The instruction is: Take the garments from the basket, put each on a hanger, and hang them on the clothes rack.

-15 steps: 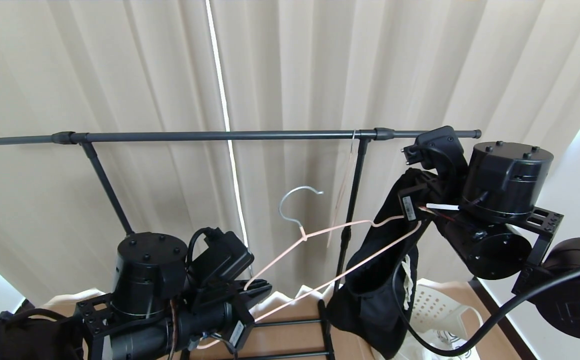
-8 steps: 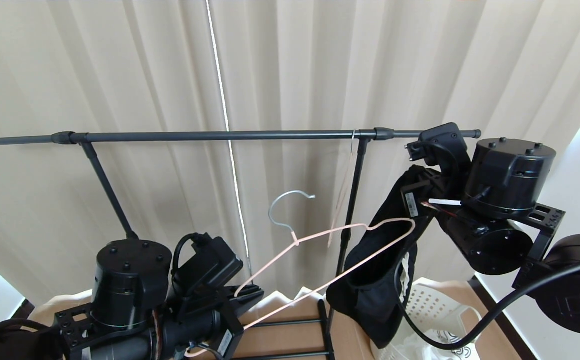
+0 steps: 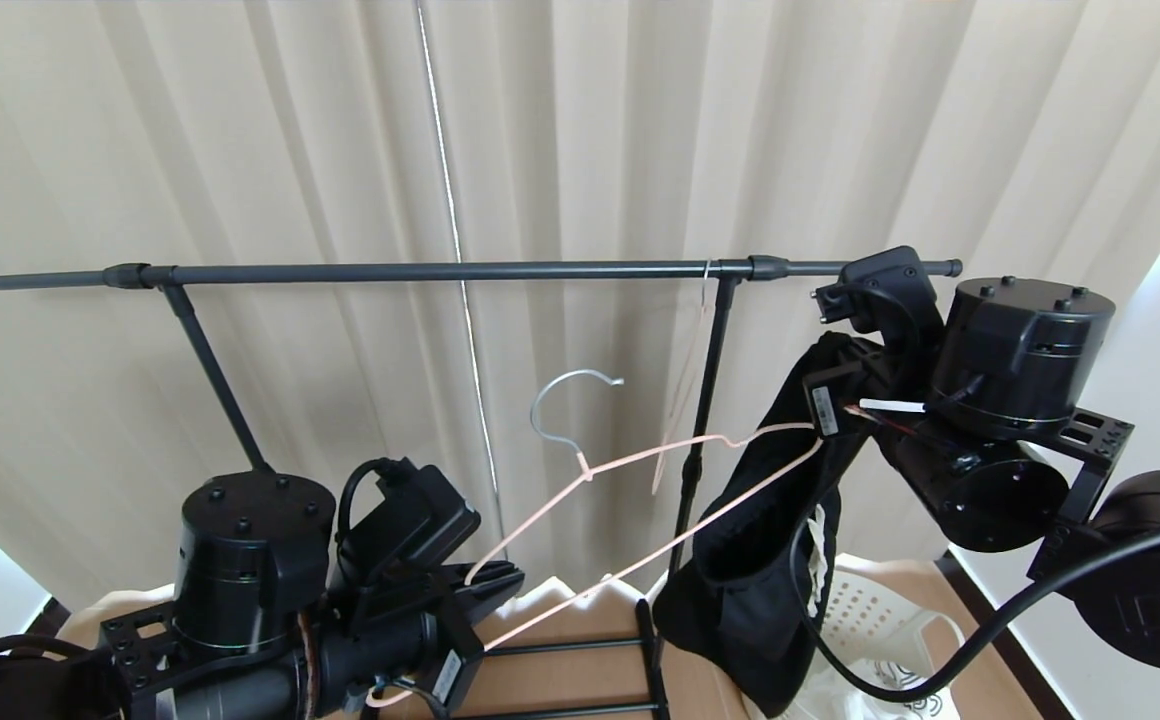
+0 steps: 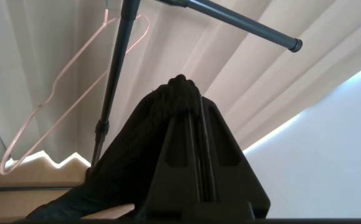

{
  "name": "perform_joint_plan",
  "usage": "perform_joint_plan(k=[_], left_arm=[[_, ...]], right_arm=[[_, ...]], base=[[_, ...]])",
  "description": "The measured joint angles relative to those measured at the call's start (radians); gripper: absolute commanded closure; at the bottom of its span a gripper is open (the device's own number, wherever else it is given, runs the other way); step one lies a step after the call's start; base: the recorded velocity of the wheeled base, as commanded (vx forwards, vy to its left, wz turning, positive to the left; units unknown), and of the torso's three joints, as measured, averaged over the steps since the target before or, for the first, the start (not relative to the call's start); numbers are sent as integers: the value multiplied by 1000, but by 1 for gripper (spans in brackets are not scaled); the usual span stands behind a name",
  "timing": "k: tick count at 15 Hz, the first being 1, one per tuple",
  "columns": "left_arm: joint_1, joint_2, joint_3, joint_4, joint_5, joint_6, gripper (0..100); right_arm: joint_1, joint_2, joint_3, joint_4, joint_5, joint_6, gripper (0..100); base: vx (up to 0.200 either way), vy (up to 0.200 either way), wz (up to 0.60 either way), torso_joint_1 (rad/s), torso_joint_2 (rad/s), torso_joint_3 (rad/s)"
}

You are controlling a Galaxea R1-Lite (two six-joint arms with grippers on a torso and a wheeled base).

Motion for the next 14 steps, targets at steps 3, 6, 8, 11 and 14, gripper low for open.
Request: perform_joint_plan(k=[3, 6, 8, 11, 14], left_arm=[[2, 2, -10, 0, 17, -11, 100], [-1, 10, -36, 0, 21, -29, 100], [-4, 18, -51, 0, 27, -29, 100], [-8, 43, -79, 0, 64, -36, 100], [-12, 68, -111, 0, 96, -65, 100]], right_arm=[[1, 1, 4, -1, -1, 1, 100], [5, 3, 6, -1, -1, 1, 100], [6, 9, 7, -1, -4, 2, 100], [18, 19, 5, -1, -18, 4, 100], [35, 30, -6, -8, -43, 15, 100]], base=[[0, 0, 0, 0, 0, 0], [0, 0, 0, 0, 0, 0], [0, 0, 0, 0, 0, 0], [0, 0, 0, 0, 0, 0], [0, 0, 0, 0, 0, 0]])
